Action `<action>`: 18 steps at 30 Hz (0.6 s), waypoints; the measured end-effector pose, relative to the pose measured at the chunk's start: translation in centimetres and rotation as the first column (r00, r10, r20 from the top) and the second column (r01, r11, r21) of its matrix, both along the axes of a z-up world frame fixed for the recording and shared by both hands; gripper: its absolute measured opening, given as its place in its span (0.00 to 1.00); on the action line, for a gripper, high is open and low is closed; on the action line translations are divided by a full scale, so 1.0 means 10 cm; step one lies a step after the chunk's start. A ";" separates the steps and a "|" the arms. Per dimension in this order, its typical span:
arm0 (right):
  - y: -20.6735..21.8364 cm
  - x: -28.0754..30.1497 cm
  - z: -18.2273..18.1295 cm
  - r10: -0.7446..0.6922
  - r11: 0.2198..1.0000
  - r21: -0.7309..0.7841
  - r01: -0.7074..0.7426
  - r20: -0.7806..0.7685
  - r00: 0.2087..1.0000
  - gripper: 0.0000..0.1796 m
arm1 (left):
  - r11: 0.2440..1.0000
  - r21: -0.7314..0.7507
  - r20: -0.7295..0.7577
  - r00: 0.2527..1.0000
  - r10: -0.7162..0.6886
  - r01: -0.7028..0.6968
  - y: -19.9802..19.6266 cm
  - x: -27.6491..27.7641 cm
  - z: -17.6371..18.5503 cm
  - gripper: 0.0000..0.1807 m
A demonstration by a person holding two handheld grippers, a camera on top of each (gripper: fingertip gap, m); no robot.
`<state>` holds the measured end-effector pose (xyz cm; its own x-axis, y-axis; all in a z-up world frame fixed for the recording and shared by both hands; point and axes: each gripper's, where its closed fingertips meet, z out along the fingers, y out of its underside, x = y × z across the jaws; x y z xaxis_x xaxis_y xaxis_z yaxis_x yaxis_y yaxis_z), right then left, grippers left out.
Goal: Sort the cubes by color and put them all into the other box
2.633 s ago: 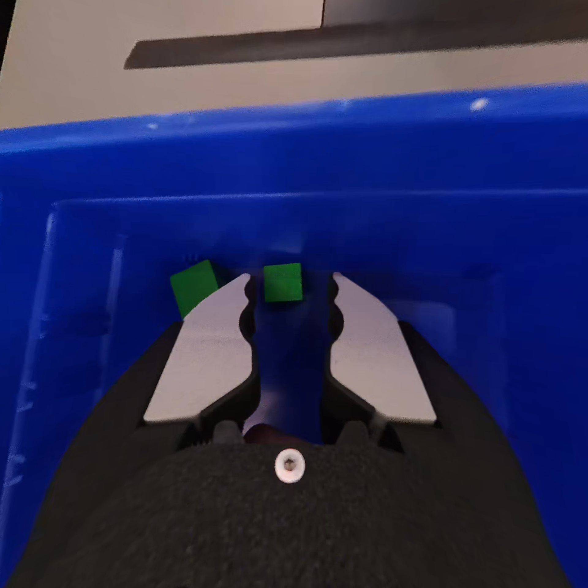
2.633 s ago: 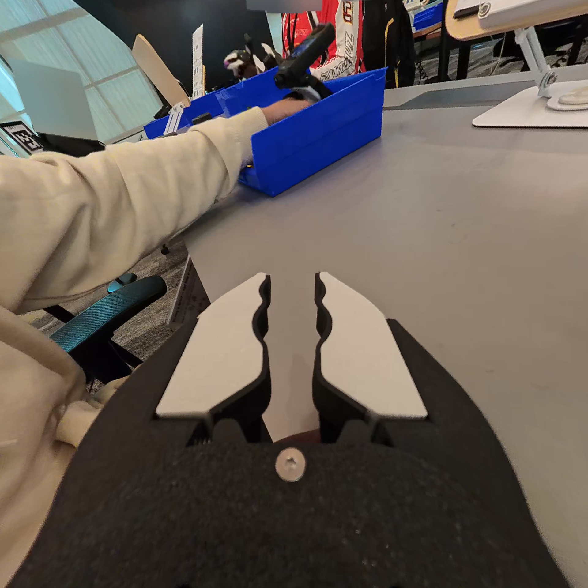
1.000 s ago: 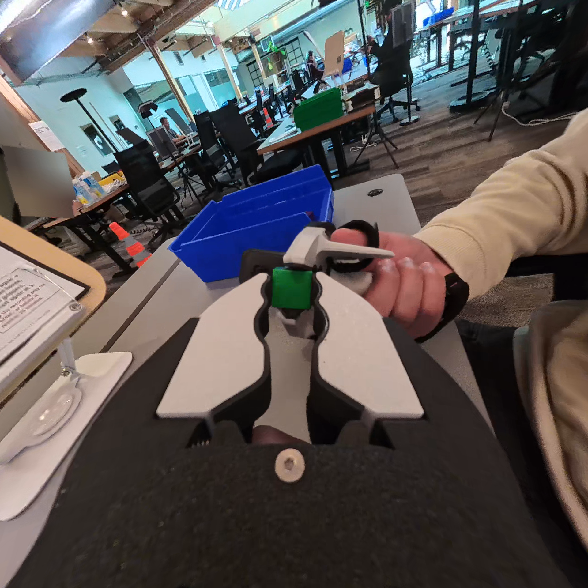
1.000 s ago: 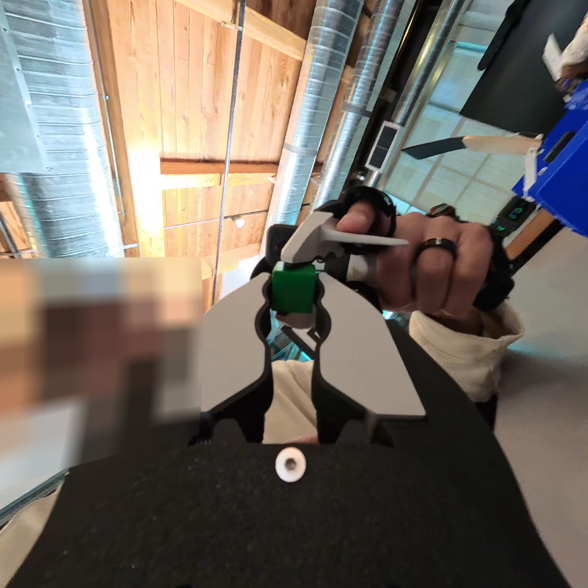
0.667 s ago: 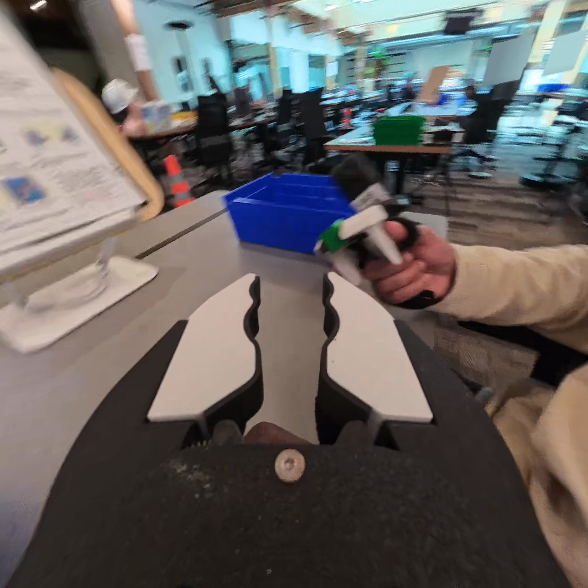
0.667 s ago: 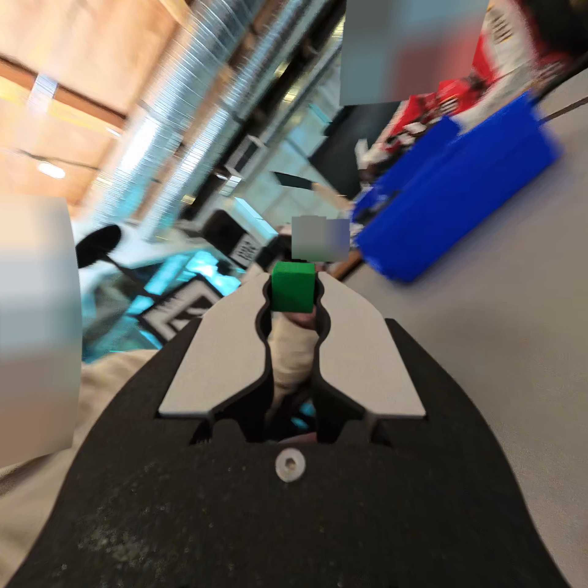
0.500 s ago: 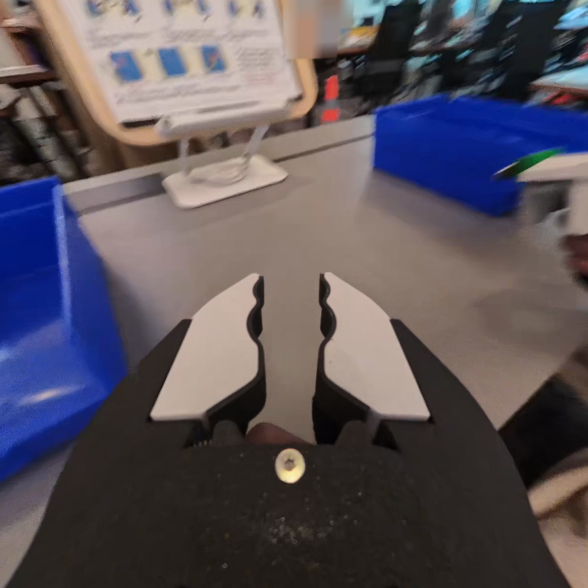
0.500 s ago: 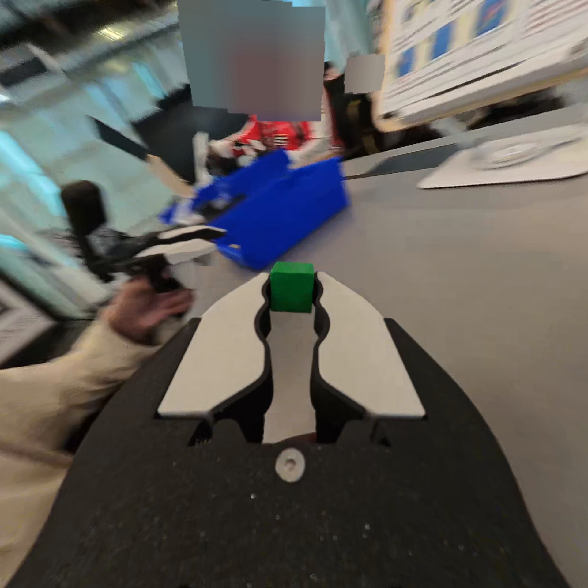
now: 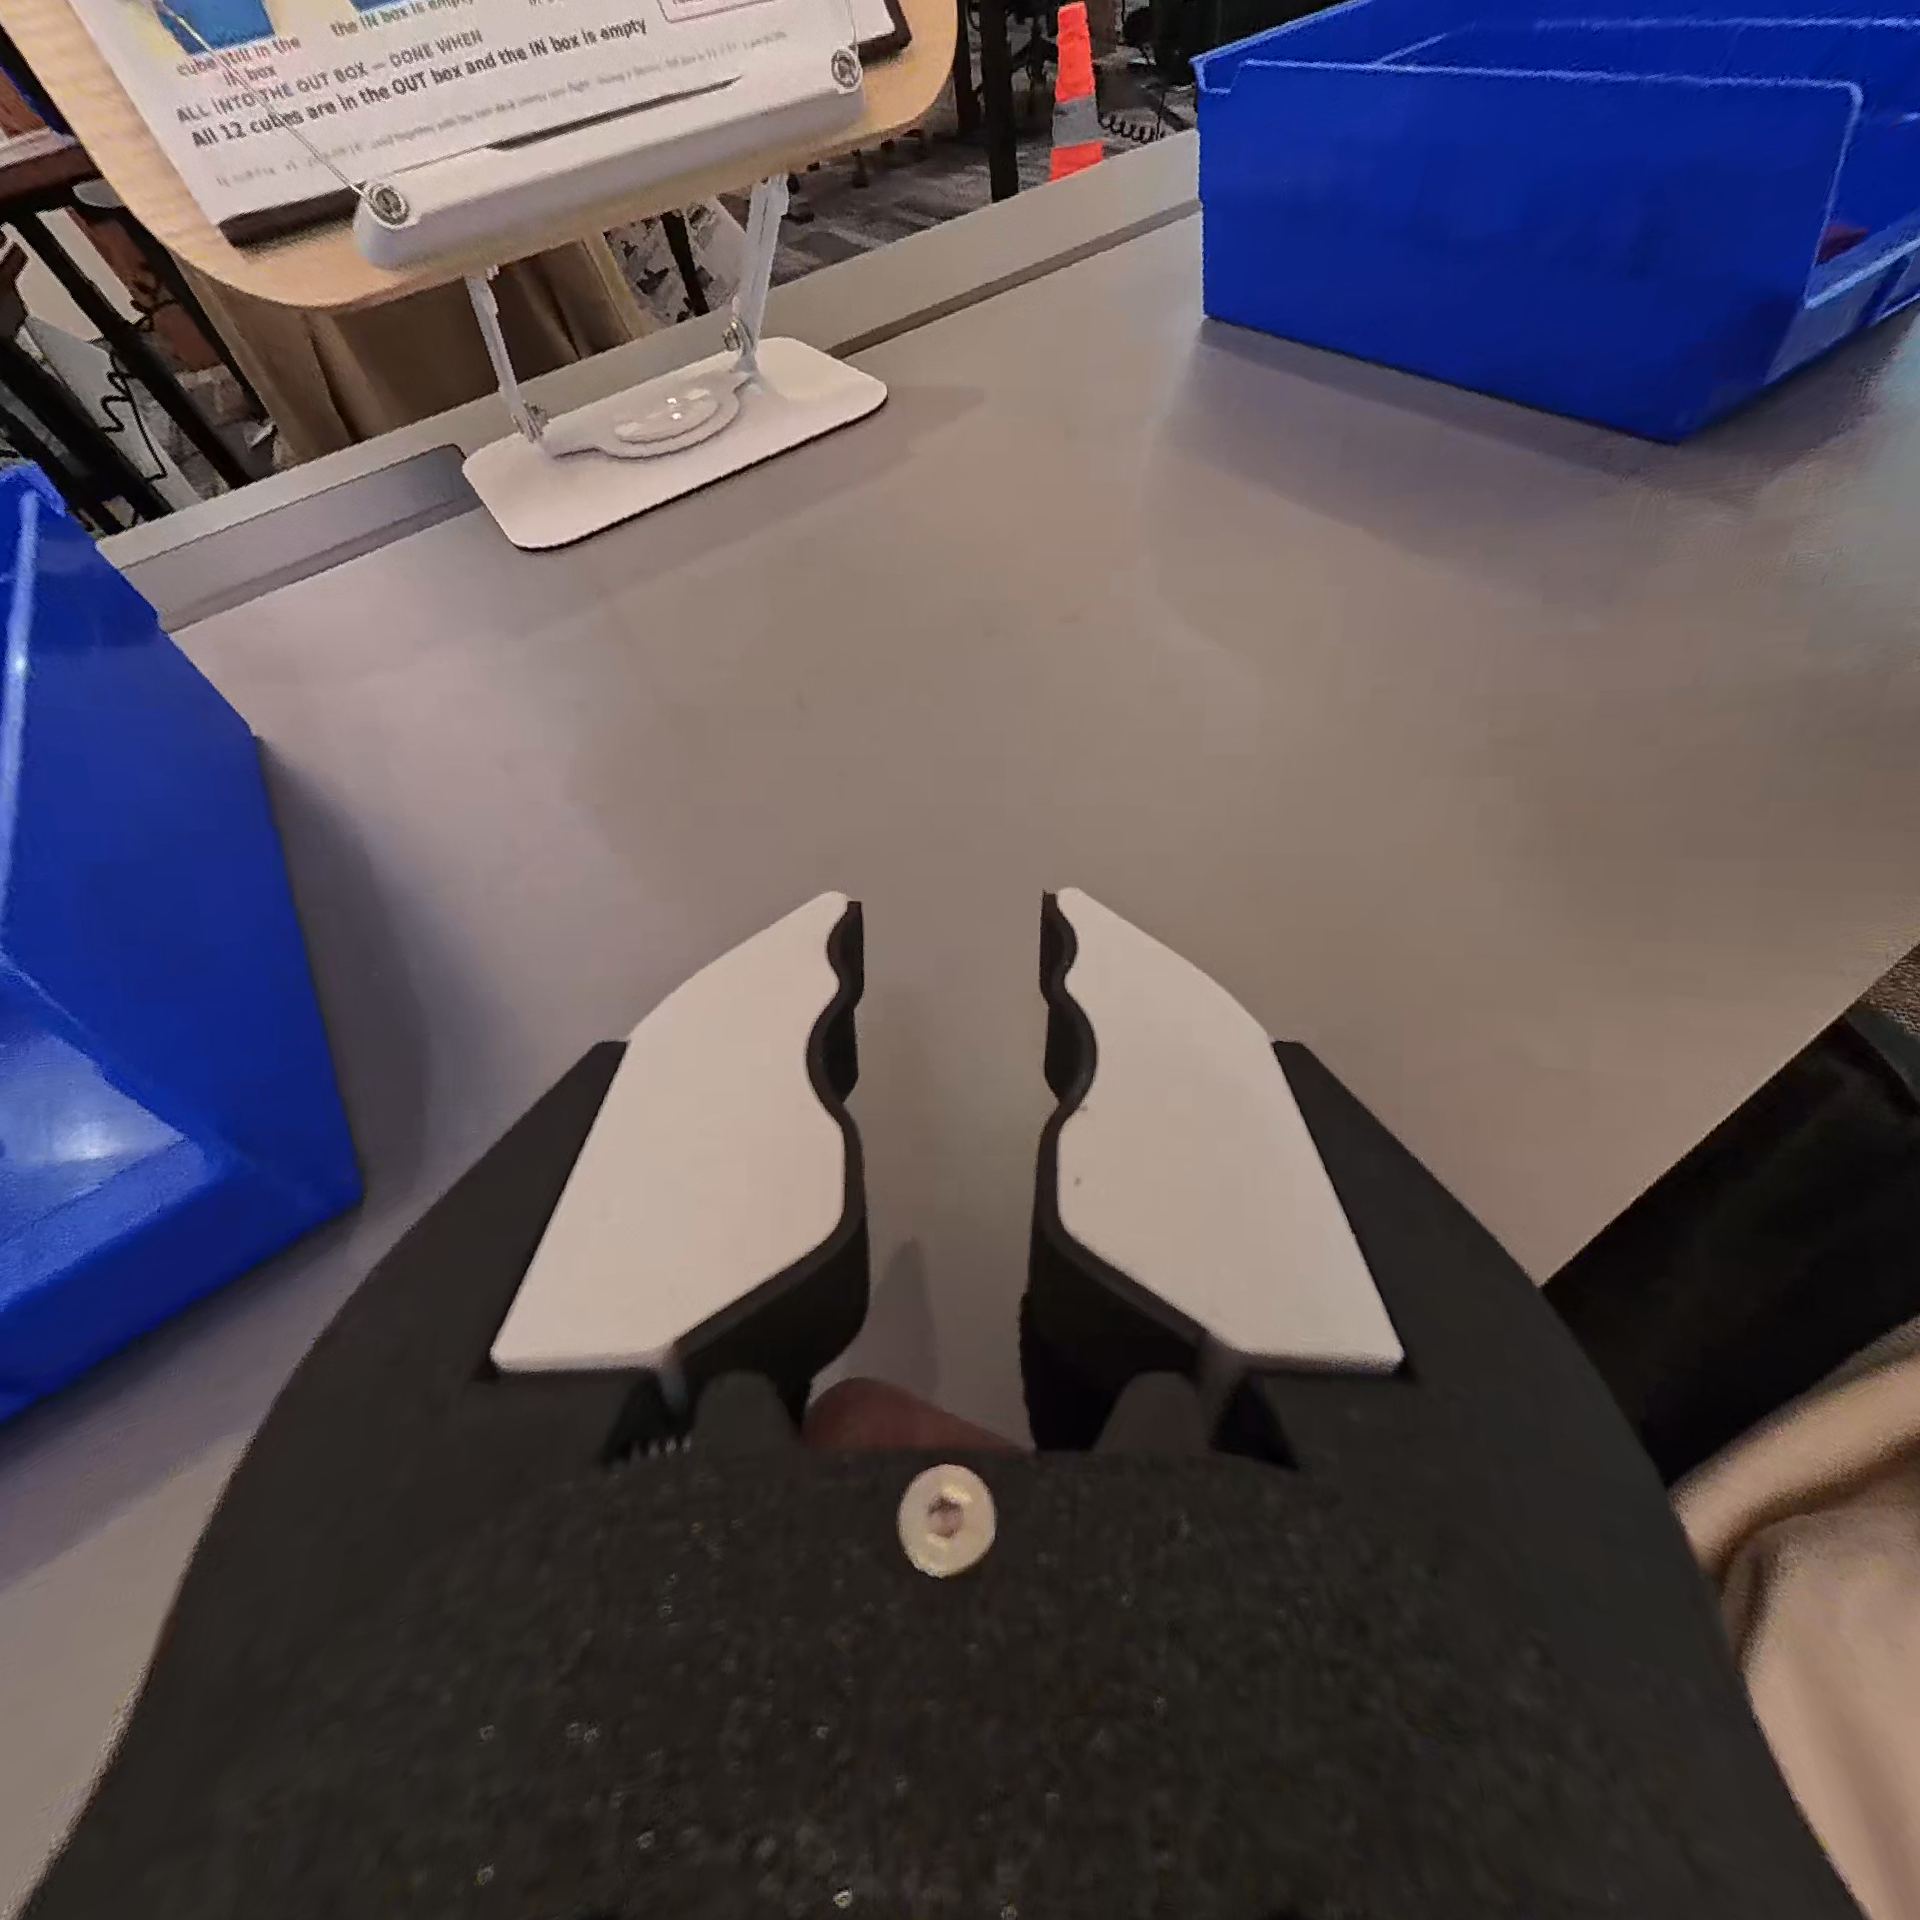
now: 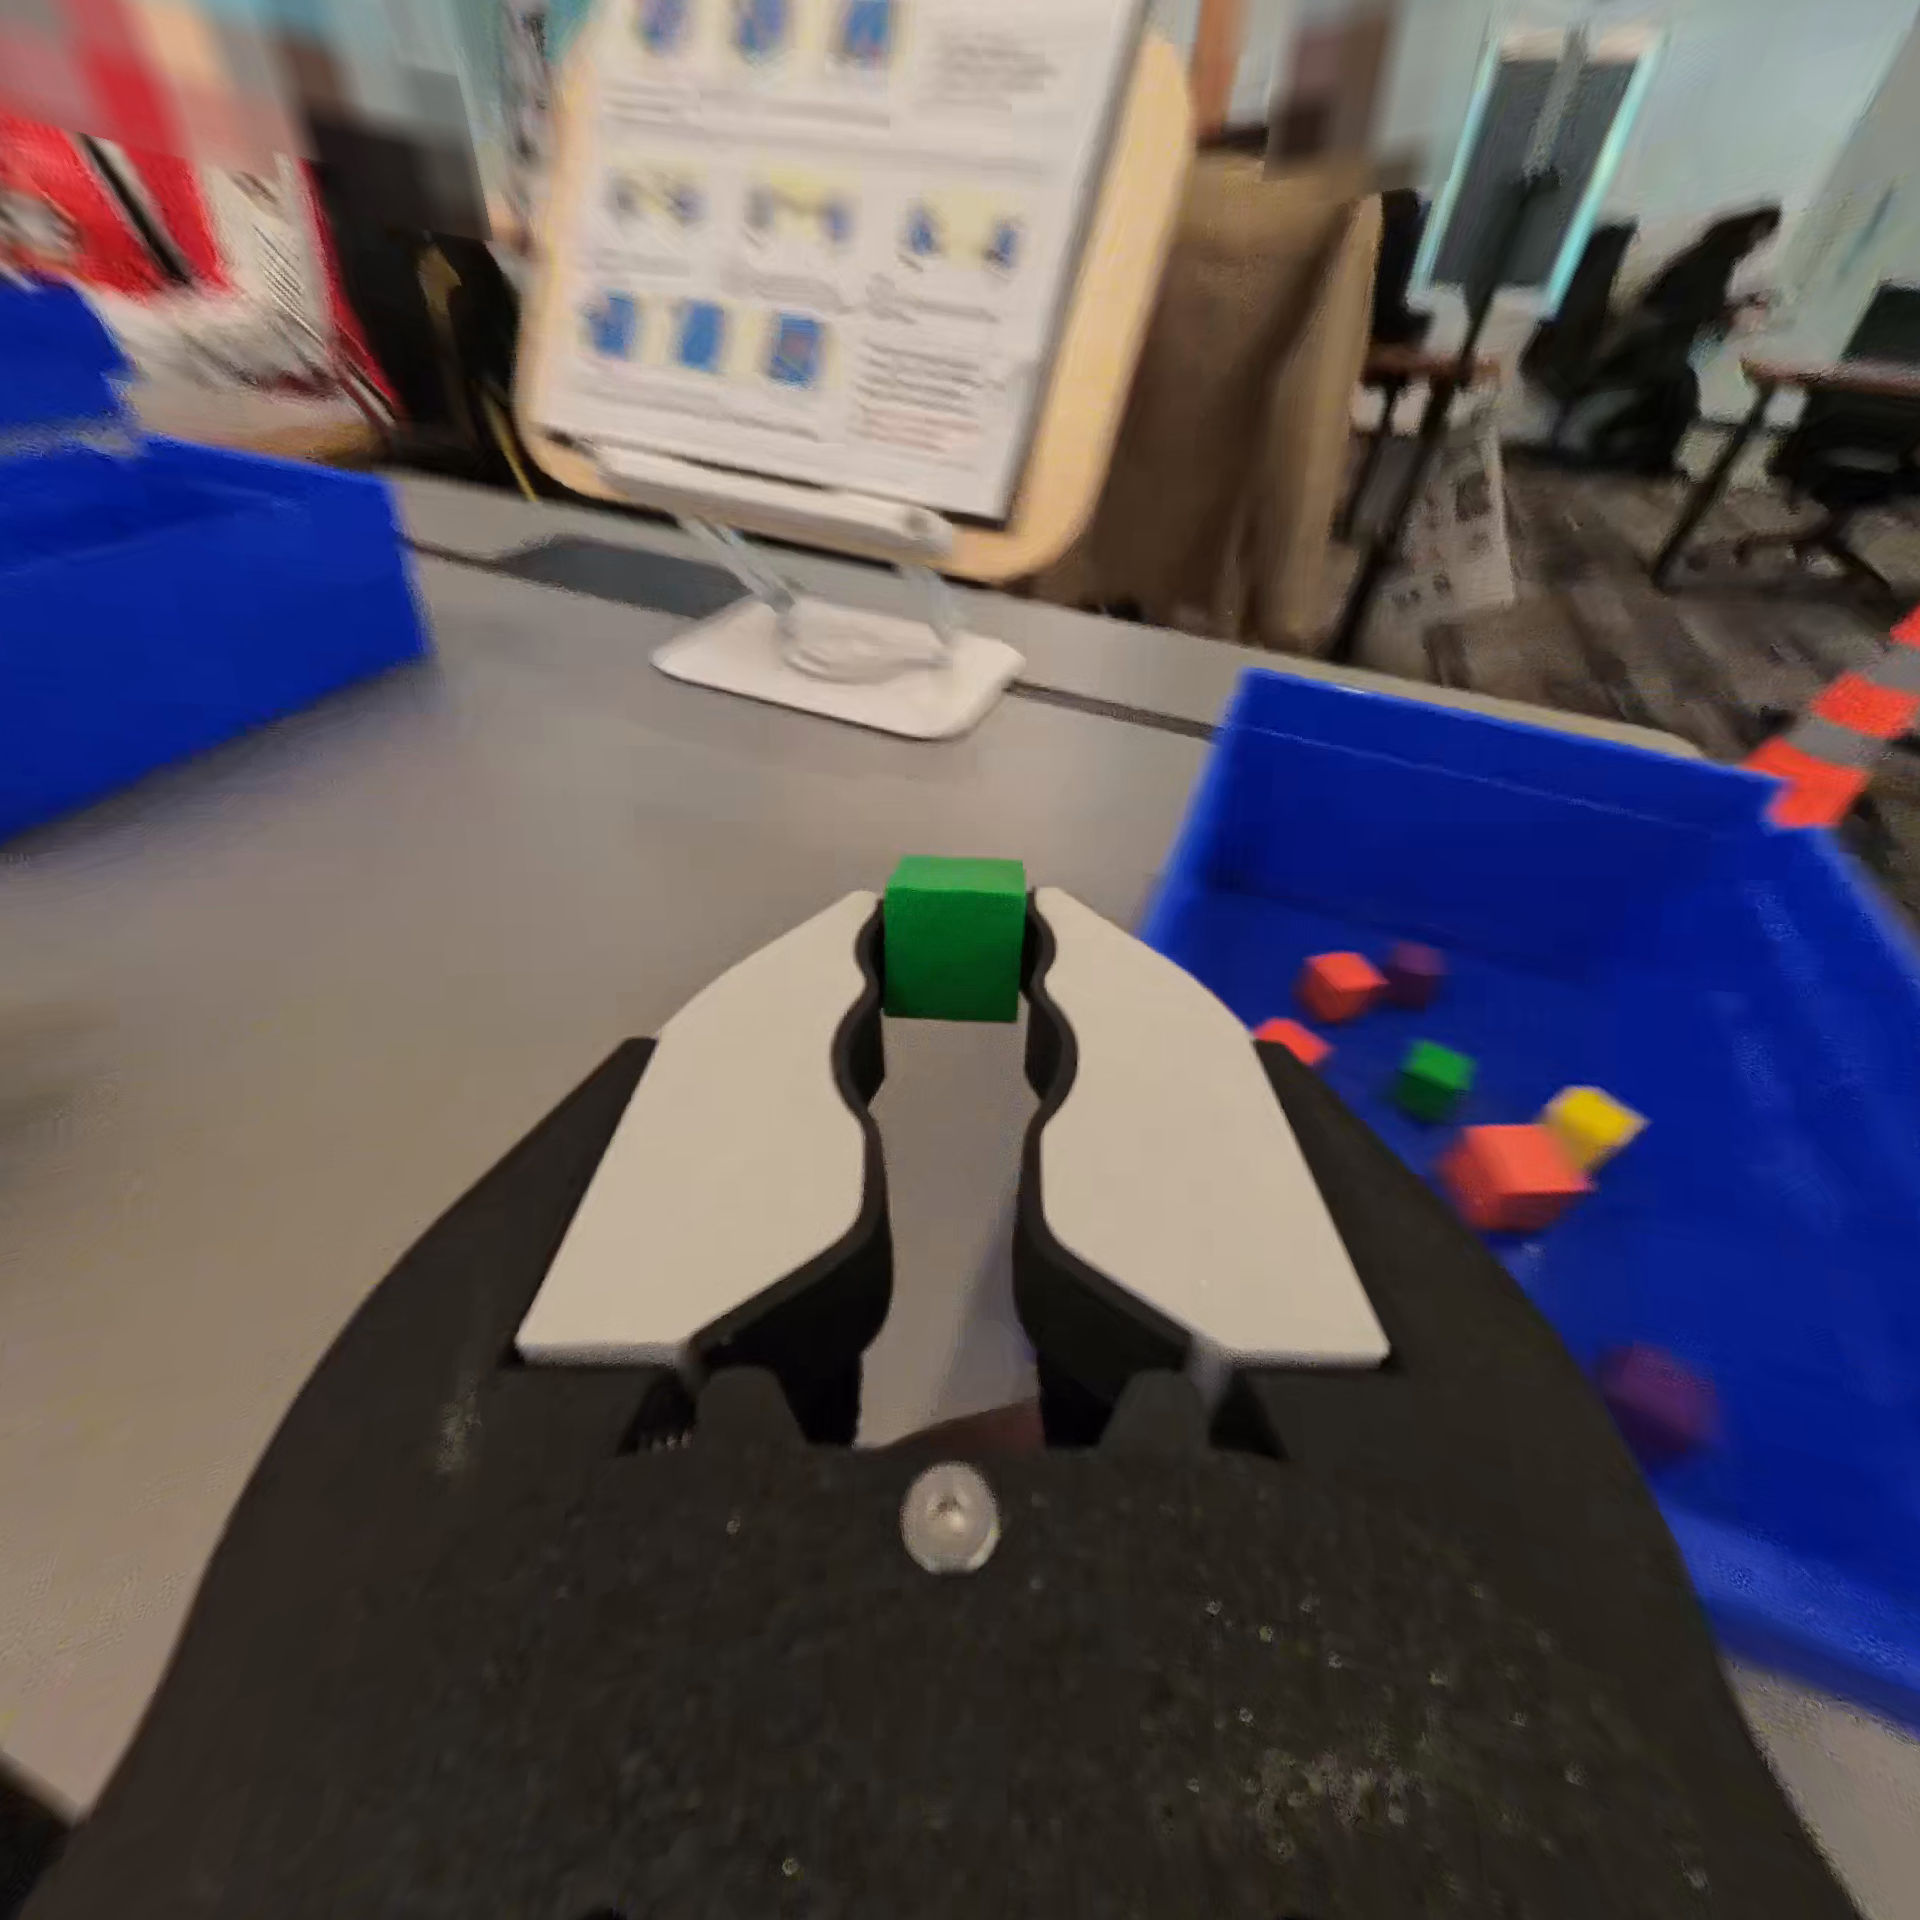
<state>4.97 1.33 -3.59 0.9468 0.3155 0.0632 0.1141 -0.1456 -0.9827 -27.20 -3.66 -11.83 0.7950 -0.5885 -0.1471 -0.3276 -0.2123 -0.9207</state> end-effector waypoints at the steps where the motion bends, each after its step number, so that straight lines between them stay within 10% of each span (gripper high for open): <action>1: 0.24 0.25 0.06 -0.028 0.997 -0.075 0.032 0.057 0.998 0.13 | 1.000 -0.007 0.011 1.000 -0.005 0.005 0.00 0.01 0.00 0.18; 4: 1.18 1.15 -0.02 -0.154 0.933 -0.282 0.225 0.253 0.955 0.13 | 0.998 -0.047 0.041 0.999 -0.034 0.036 0.00 0.06 -0.02 0.18; 8: 1.93 1.73 -0.87 -0.091 0.638 -0.702 0.318 0.341 0.936 0.13 | 0.998 -0.053 0.048 0.998 -0.042 0.045 -0.01 0.04 -0.04 0.18; 13: 2.15 1.98 -1.36 -0.065 0.457 -0.760 0.462 0.490 0.869 0.13 | 0.997 -0.065 0.073 0.997 -0.029 0.034 -0.03 -0.06 -0.04 0.18; 18: 2.17 2.06 -1.47 -0.060 0.446 -0.746 0.495 0.527 0.848 0.22 | 0.993 -0.105 0.132 0.991 -0.030 0.044 -0.05 -0.12 -0.02 0.18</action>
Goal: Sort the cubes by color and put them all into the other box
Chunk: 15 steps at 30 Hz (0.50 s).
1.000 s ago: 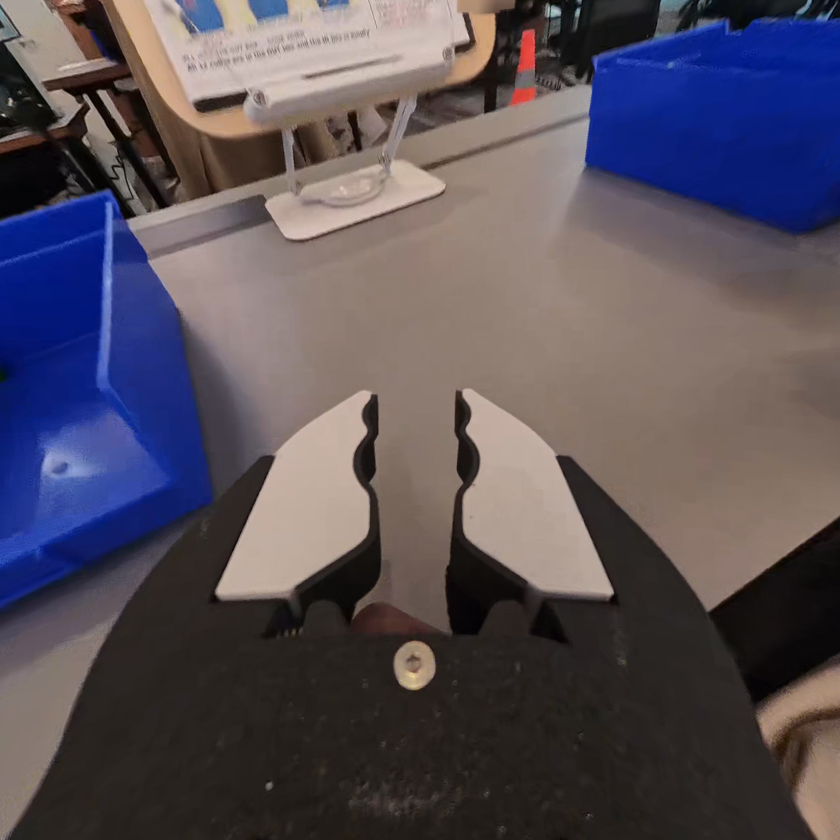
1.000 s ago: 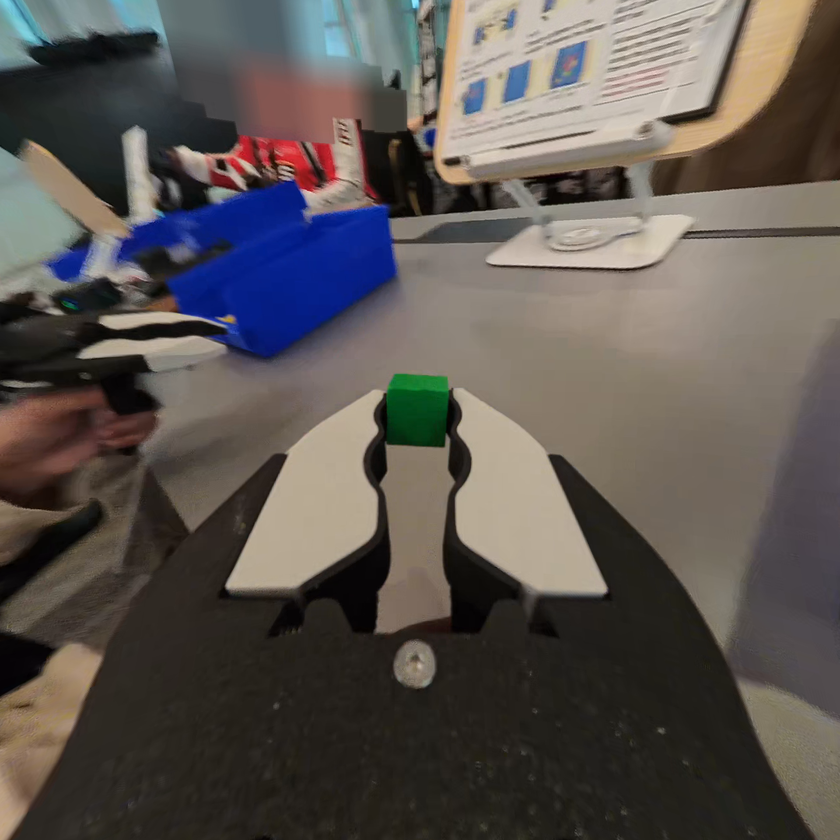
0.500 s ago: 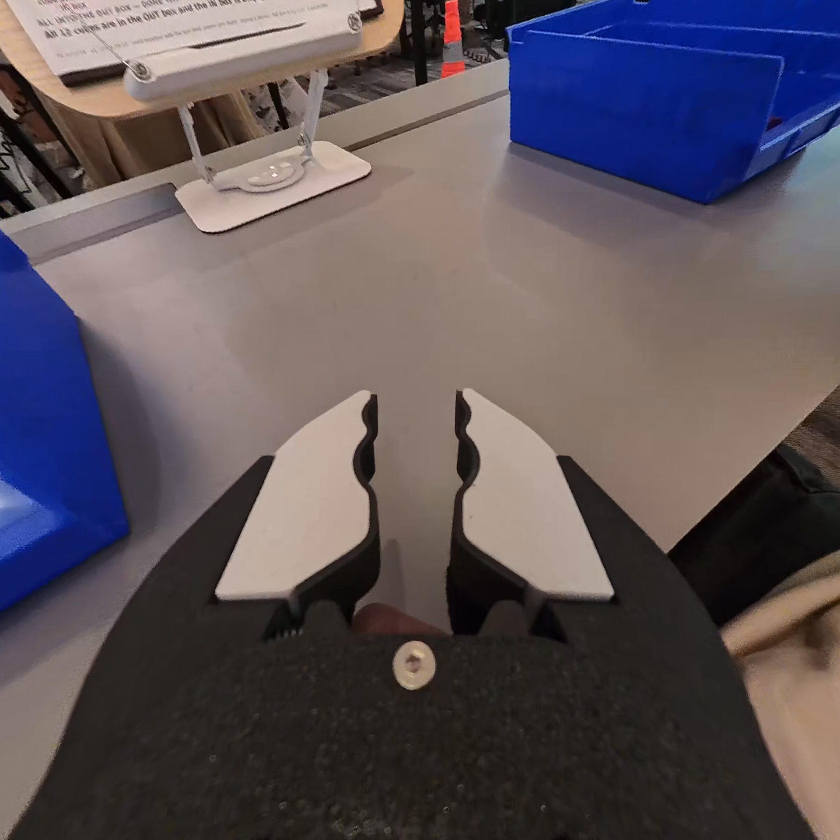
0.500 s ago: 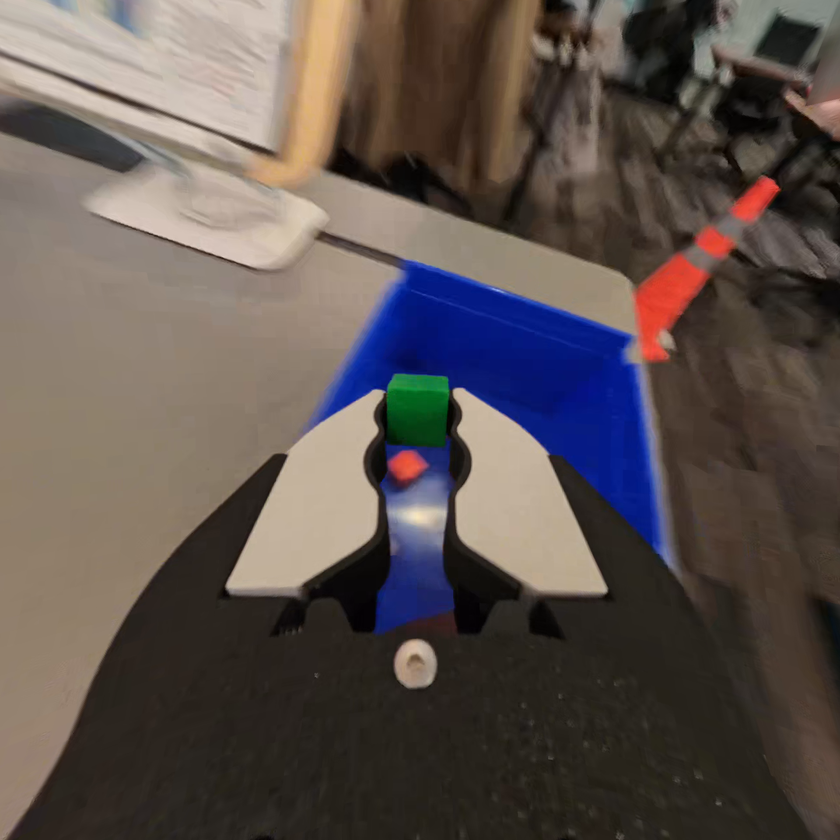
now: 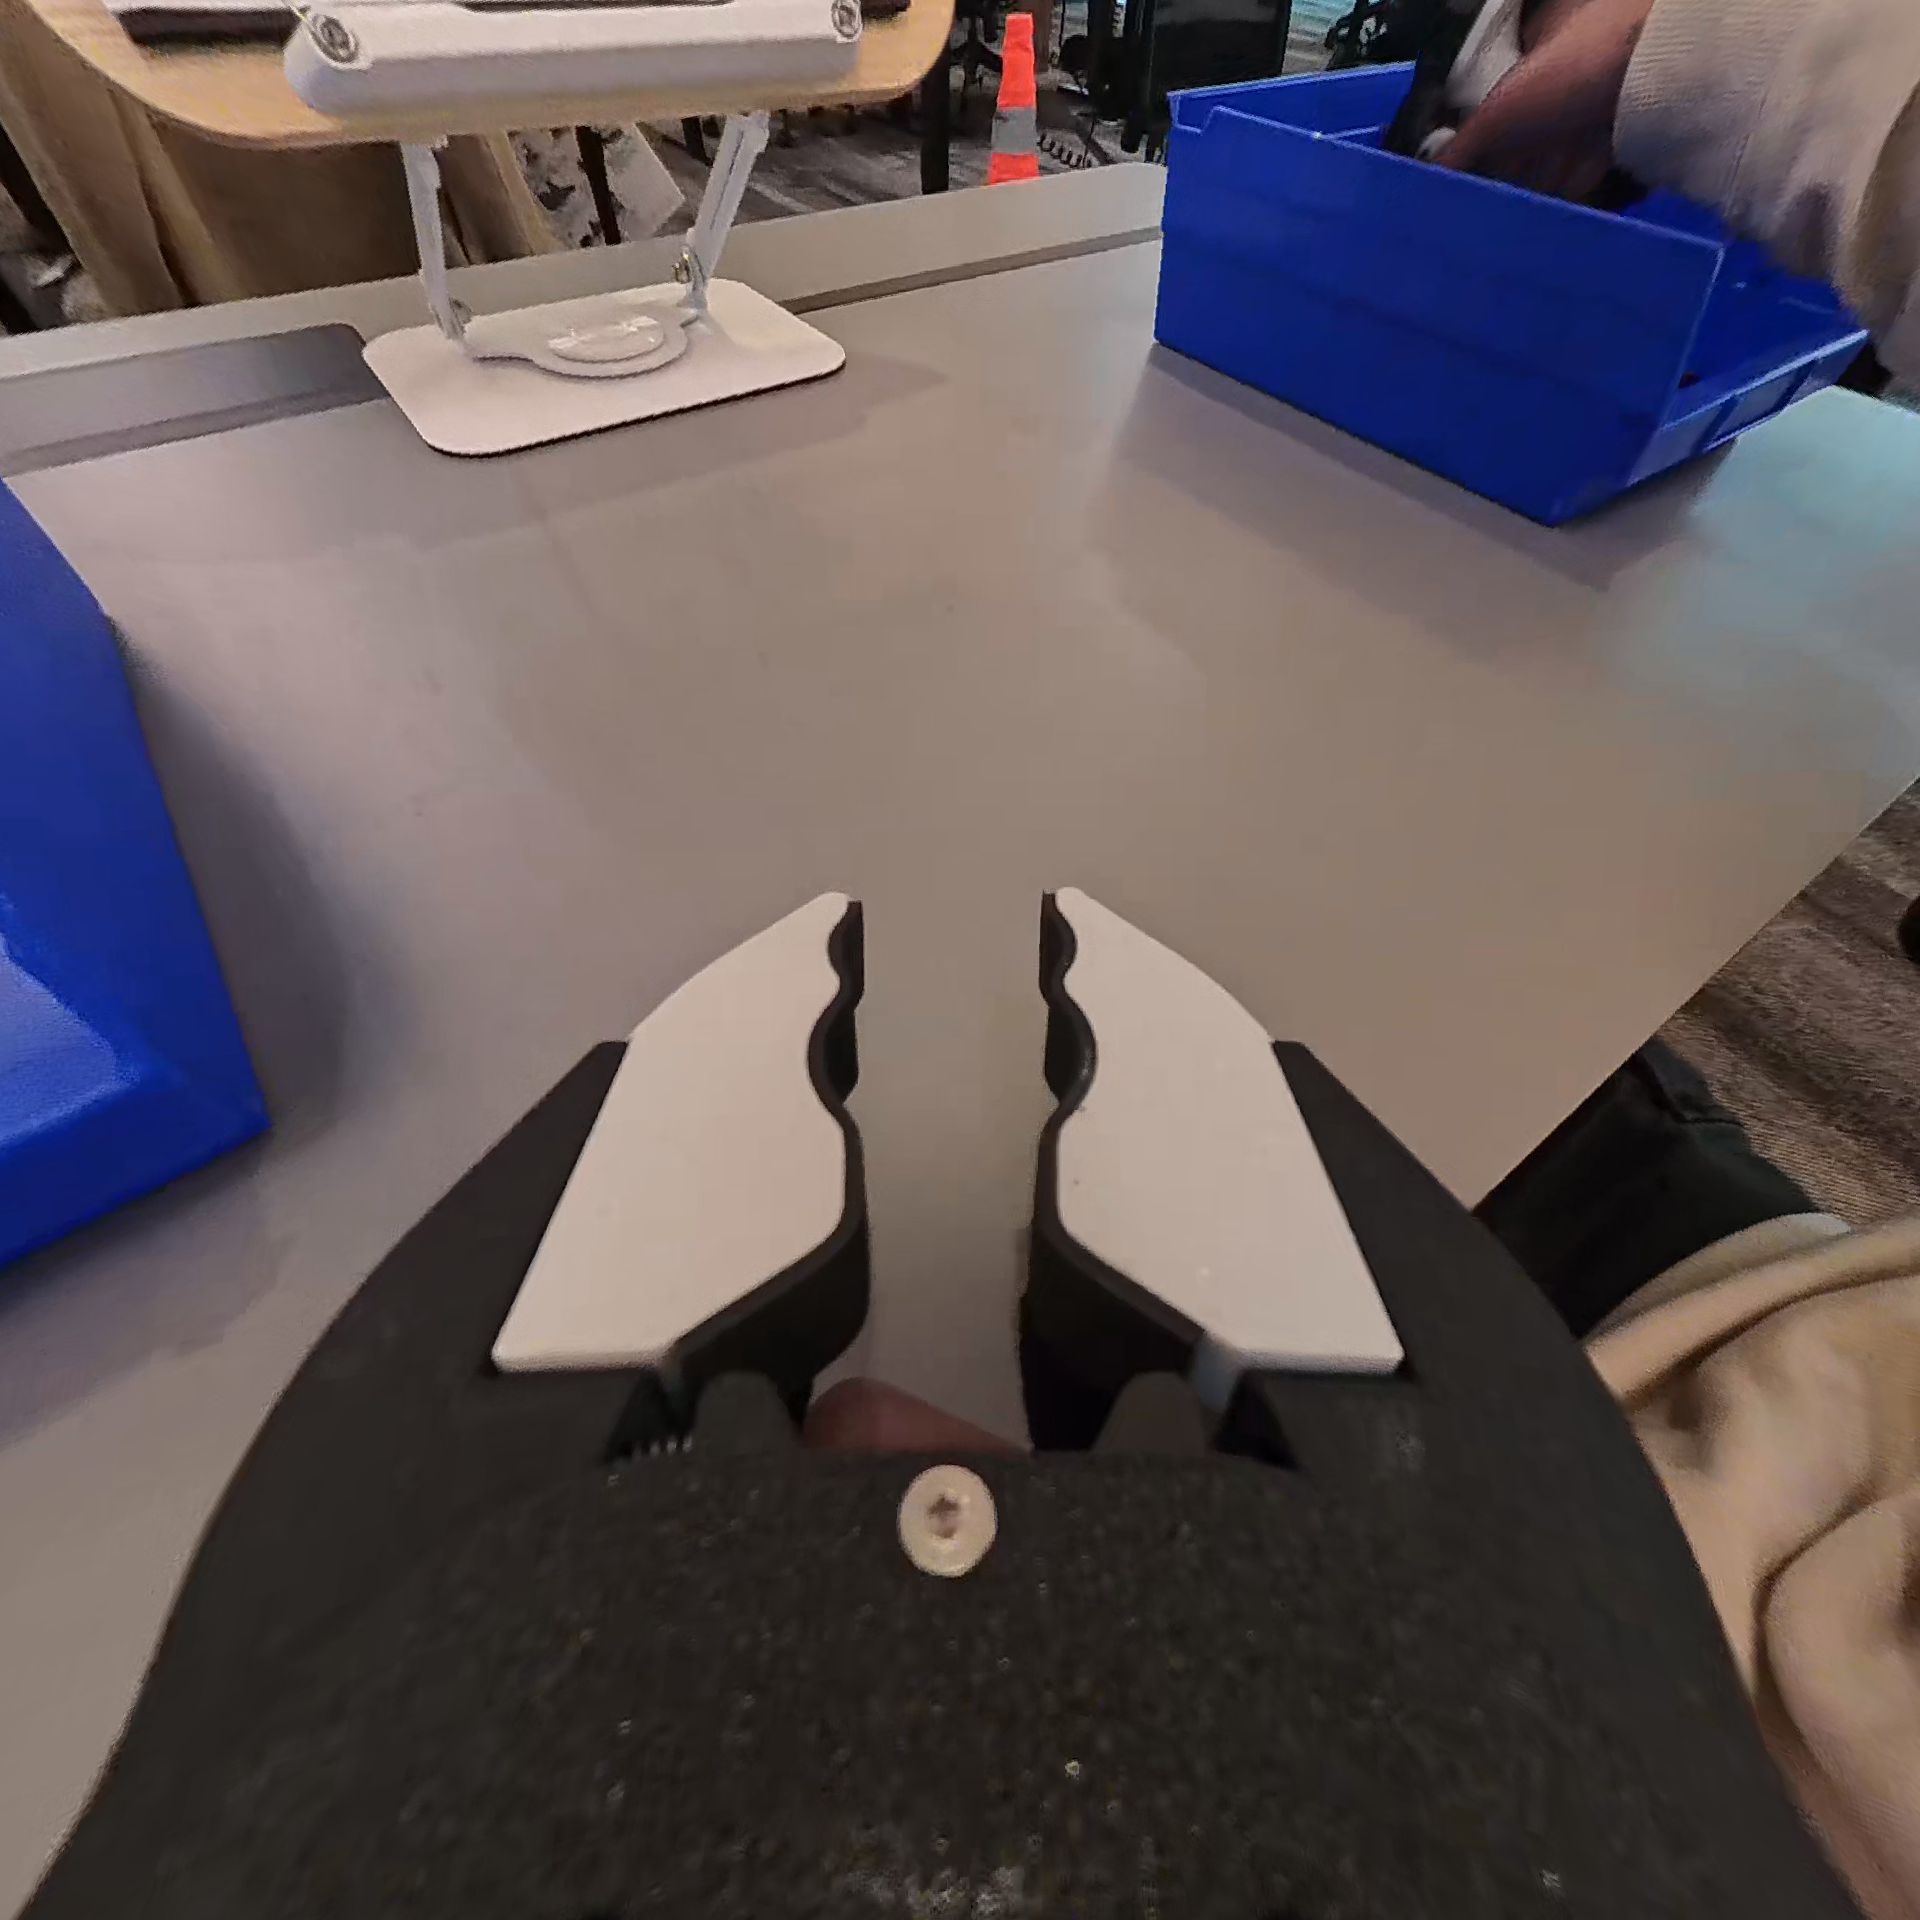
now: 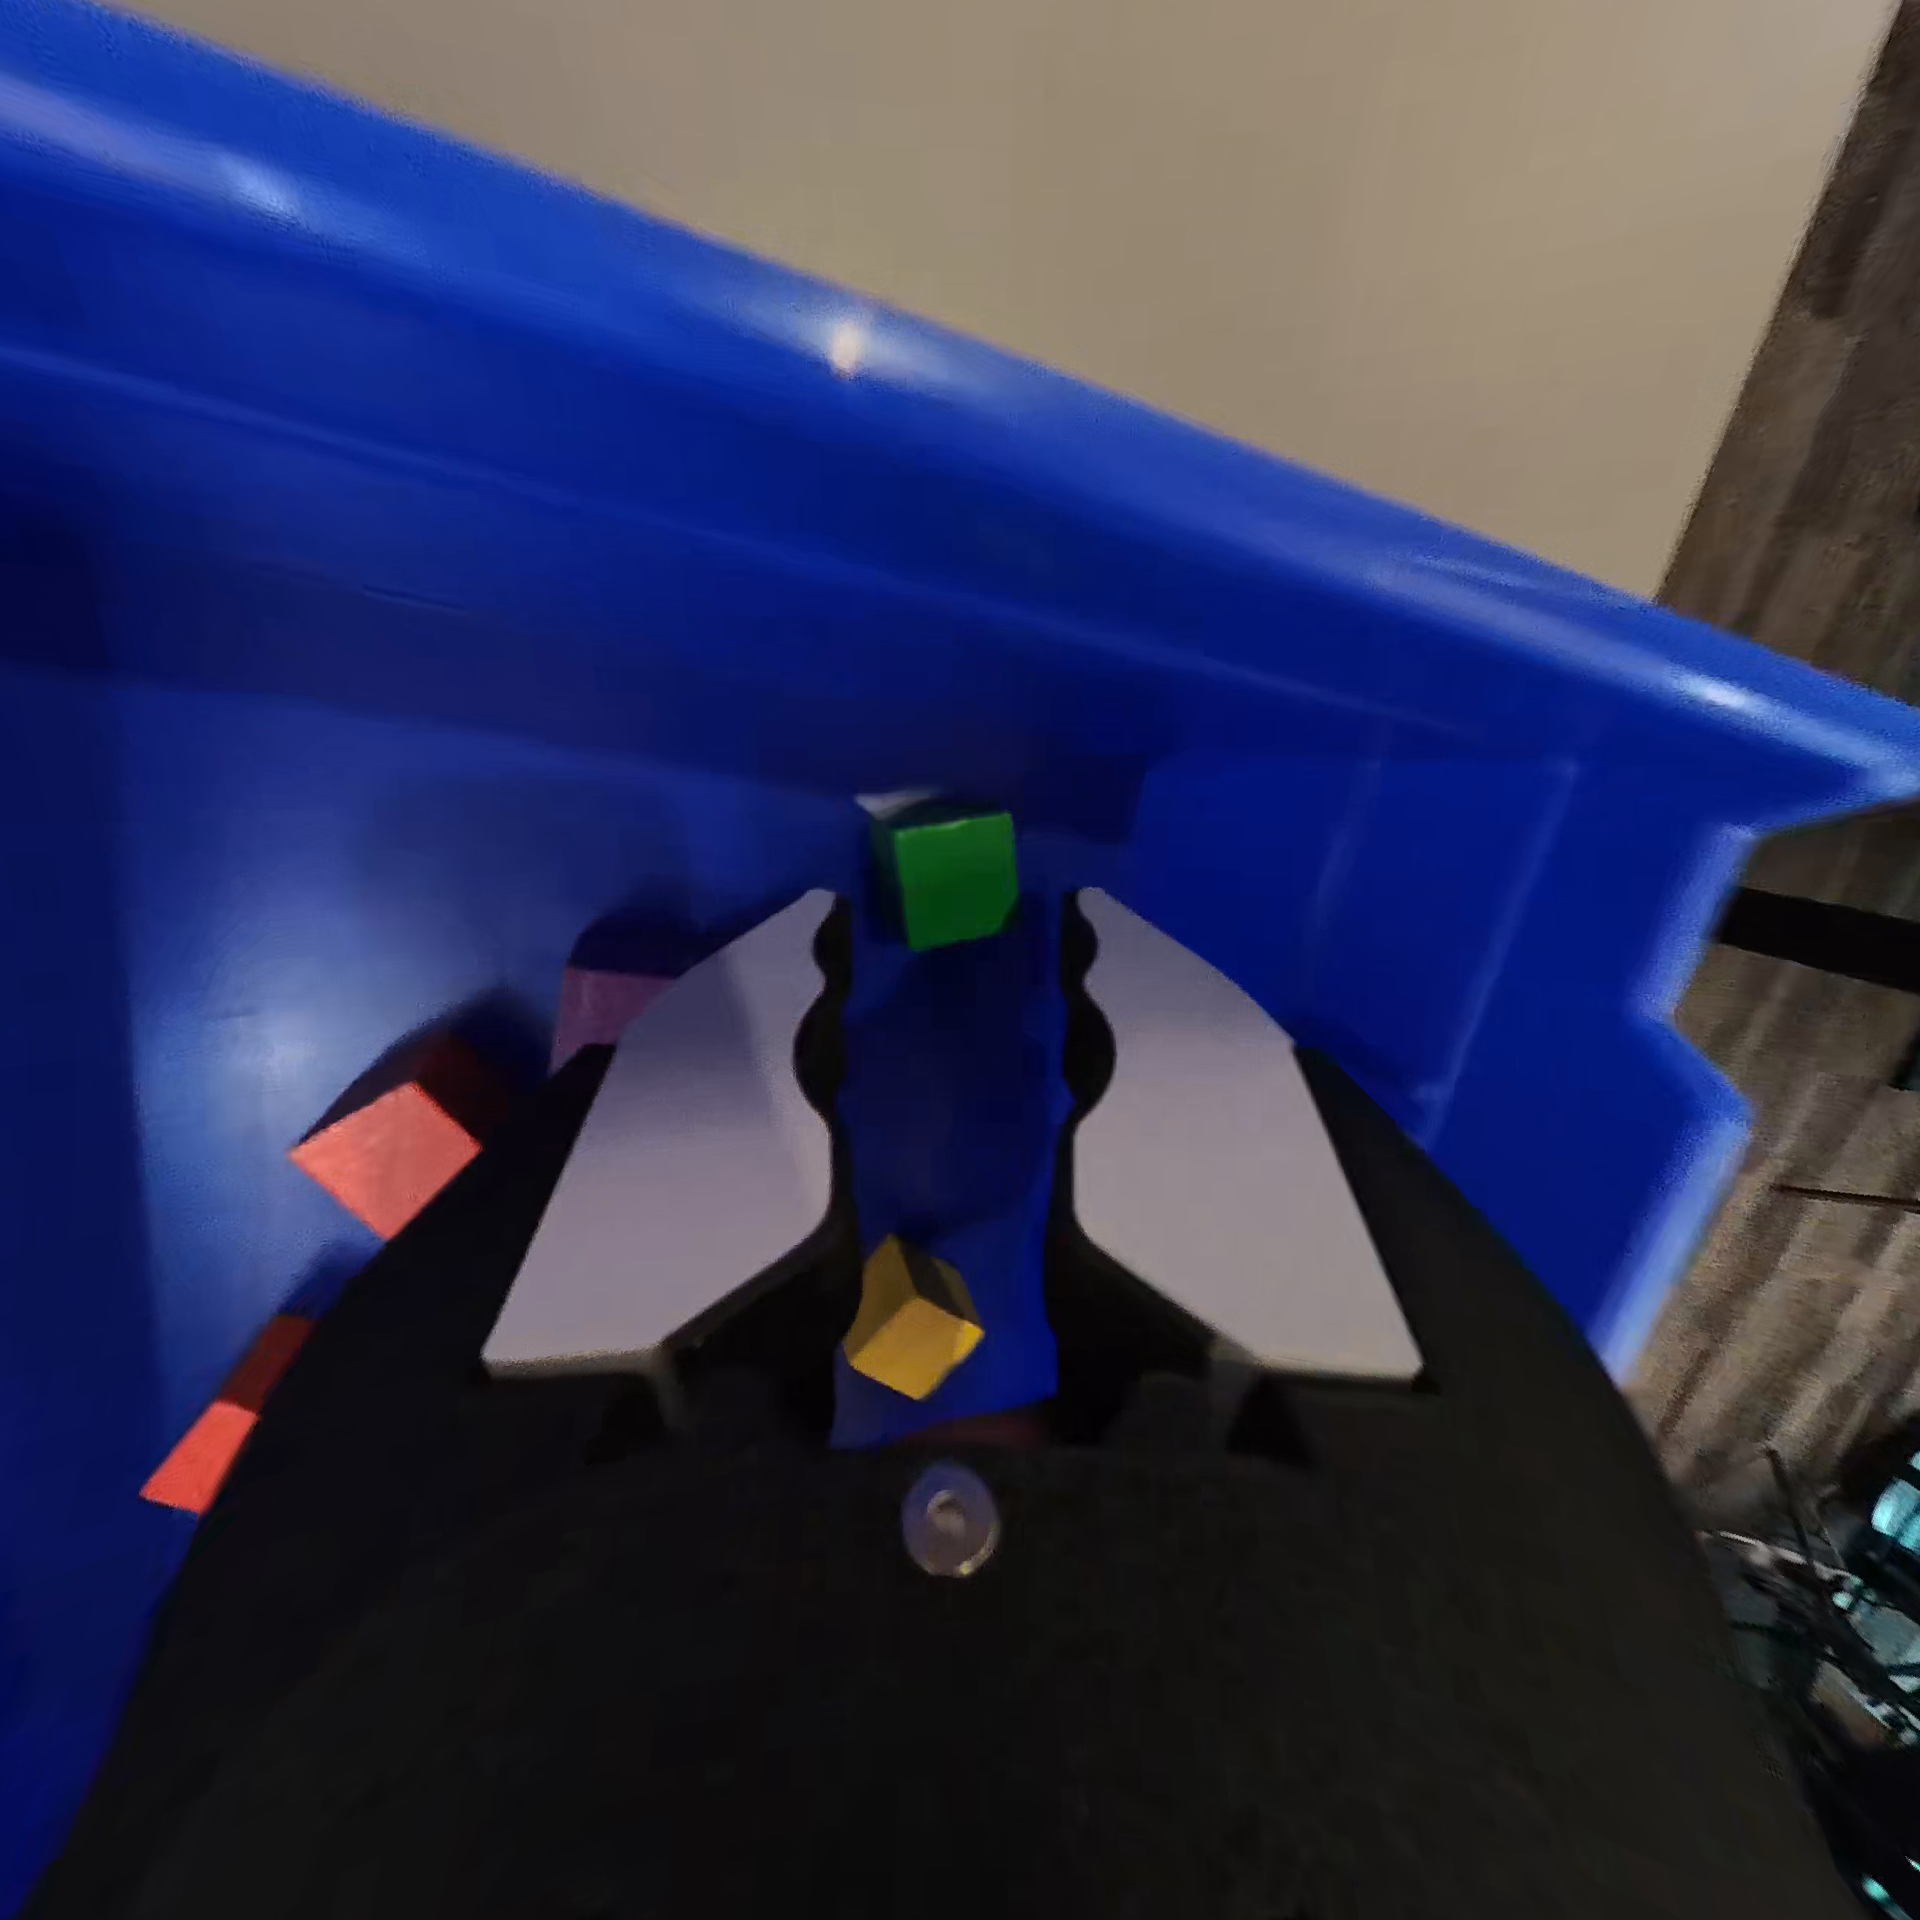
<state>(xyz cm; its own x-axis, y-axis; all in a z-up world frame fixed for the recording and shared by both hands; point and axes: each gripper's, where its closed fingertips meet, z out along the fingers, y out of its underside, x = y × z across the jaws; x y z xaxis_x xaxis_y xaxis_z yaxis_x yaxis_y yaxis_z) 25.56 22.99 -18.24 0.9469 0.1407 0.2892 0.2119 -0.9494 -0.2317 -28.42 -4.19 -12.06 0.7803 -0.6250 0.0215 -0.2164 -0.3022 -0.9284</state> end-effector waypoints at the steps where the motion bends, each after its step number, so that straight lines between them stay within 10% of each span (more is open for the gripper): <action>1: 0.00 0.03 0.10 0.007 1.000 0.028 -0.008 0.030 1.000 0.24 | 1.000 -0.010 0.010 1.000 -0.003 0.003 -0.01 0.00 0.00 0.18; 4: -0.09 -0.18 0.81 0.068 0.956 0.282 -0.082 0.059 0.996 0.23 | 1.000 -0.011 0.028 1.000 -0.011 0.011 -0.03 0.00 0.04 0.18; 7: -0.63 -1.04 1.66 0.301 0.731 0.649 -0.212 -0.027 0.953 0.24 | 1.000 0.010 0.013 1.000 0.014 -0.014 -0.02 -0.04 0.07 0.18; 10: -1.66 -2.29 1.98 0.673 0.478 0.865 -0.155 -0.247 0.697 0.19 | 0.999 0.011 0.006 0.999 0.045 -0.045 0.01 -0.06 0.08 0.17; 13: -2.47 -3.14 1.87 0.847 0.421 0.907 0.035 -0.406 0.343 0.22 | 0.998 0.018 0.009 0.998 0.058 -0.058 0.04 -0.03 0.10 0.17; 15: -2.69 -3.41 1.65 0.883 0.333 0.939 0.089 -0.343 0.321 0.23 | 0.998 0.021 -0.006 0.998 0.060 -0.060 0.04 -0.01 0.08 0.17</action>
<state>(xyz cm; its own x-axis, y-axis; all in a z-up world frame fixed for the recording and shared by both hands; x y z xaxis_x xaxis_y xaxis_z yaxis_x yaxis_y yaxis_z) -8.50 -3.92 -1.73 0.5892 0.7867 -0.1843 -0.2346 -0.0517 -0.9707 -28.47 -3.76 -11.24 0.8167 -0.5771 0.0041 -0.2043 -0.2959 -0.9331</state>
